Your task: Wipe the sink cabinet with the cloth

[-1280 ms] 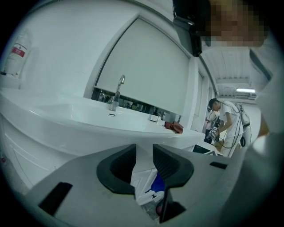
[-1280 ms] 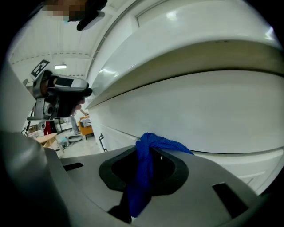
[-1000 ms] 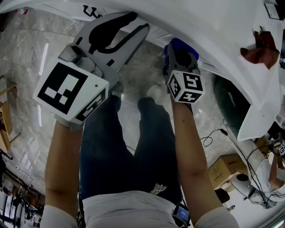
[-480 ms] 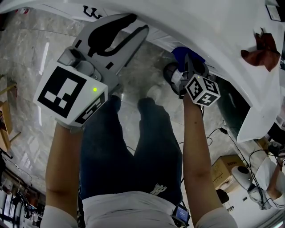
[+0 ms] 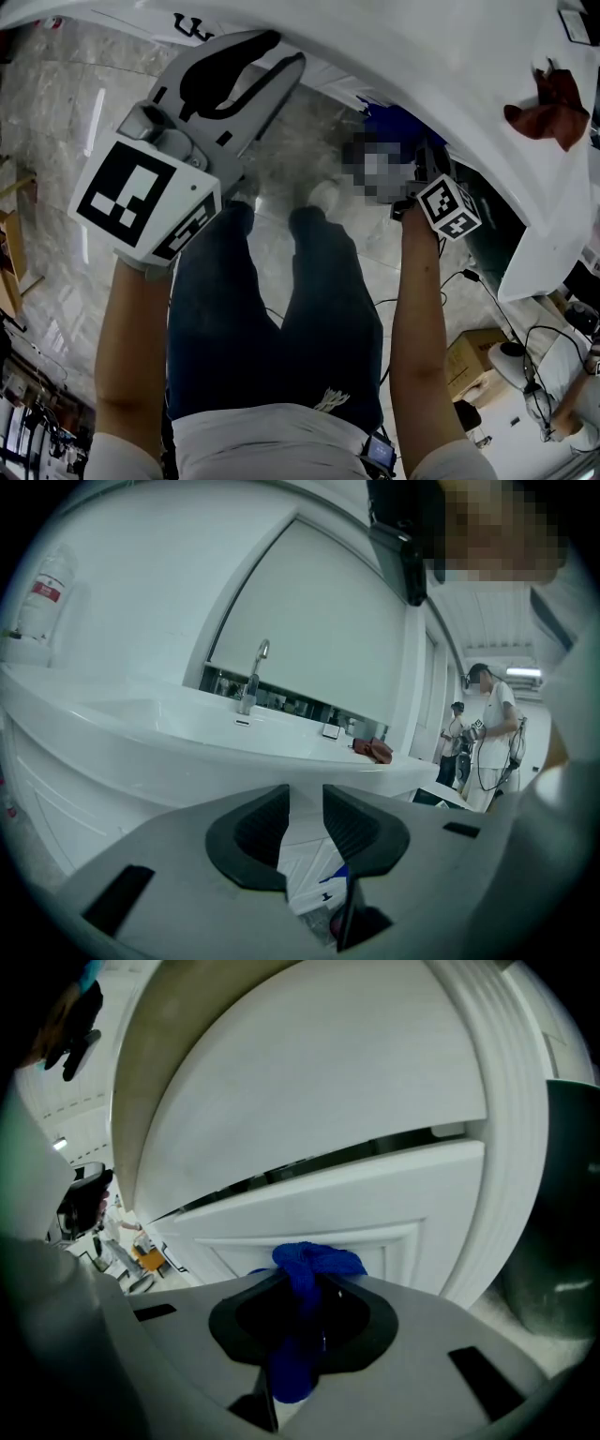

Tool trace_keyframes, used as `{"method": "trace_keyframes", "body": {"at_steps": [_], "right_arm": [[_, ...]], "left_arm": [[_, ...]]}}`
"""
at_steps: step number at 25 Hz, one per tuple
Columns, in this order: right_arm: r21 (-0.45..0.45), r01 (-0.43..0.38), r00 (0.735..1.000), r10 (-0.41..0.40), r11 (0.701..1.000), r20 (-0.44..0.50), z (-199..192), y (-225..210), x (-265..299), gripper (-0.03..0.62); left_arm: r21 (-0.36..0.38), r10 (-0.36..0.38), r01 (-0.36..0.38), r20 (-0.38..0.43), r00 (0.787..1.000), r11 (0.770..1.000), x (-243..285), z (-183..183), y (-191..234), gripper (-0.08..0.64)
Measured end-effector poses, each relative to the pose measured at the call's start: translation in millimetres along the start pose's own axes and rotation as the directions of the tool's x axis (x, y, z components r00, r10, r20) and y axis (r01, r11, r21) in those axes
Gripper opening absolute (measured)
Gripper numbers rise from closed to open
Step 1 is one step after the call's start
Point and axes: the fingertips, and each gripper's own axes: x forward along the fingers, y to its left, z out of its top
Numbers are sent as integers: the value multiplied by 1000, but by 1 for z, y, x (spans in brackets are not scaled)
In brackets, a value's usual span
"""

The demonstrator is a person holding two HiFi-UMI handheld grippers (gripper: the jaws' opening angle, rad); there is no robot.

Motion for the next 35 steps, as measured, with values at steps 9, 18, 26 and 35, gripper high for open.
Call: {"method": "trace_keyframes", "body": {"at_steps": [9,18,26,35], "right_arm": [[46,61,998,-60,997,-20,-16,-31,8,71],[114,69,998,-68,991,-16,-39,-20,39,71],[195,98,990,-117,976,85,-44,-14,44,67],[223,96,988,-121,970,100,-55,-3,59,67]], "left_arm": [[-4,4,-4,9,1000,1000,0,0,1,118],[3,0,0,10,1000,1000,1,0,0,118],[13,-21,21,2,1000,1000,0,-2,2,106],[24,-47,47,16,999,999,2,0,0,106]]}}
